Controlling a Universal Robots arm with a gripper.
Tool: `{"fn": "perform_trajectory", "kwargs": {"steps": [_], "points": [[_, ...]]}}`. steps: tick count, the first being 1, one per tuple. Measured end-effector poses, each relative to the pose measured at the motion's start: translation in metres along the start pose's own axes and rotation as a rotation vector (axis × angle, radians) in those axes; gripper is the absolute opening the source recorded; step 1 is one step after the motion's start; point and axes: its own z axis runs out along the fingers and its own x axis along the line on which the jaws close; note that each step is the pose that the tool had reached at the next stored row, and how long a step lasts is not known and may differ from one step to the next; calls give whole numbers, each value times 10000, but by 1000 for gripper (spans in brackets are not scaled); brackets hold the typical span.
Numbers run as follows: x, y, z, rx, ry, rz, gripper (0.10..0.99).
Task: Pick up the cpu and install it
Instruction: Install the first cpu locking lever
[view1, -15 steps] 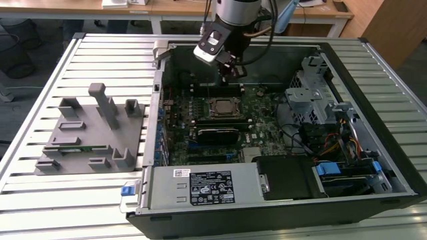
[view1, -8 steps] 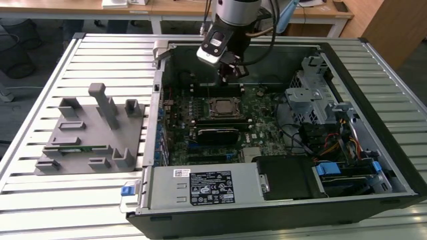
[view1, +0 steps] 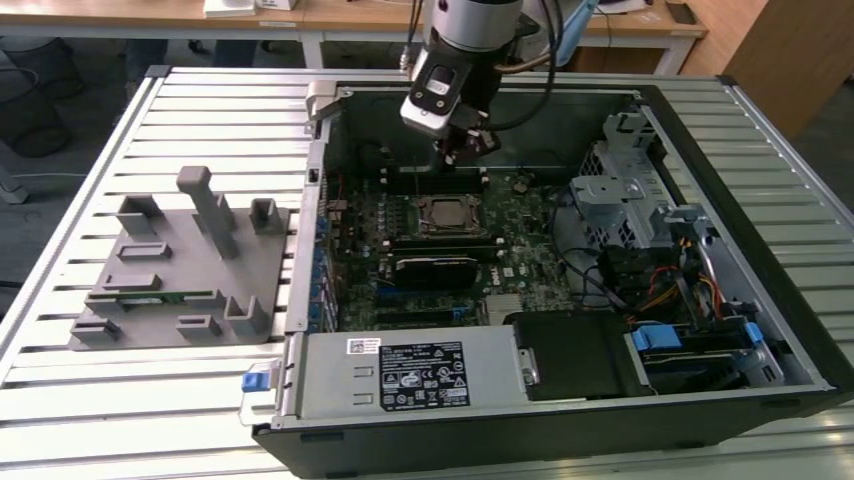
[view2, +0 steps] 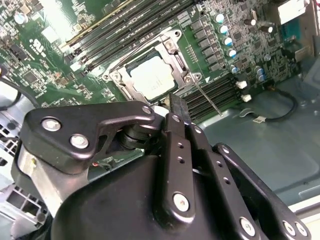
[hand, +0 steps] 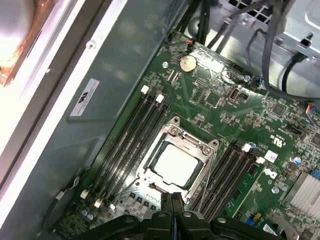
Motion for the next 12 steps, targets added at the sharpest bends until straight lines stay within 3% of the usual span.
{"fn": "perform_trajectory", "kwargs": {"steps": [12], "points": [[0, 0, 0, 57, -16, -821, 106]]}}
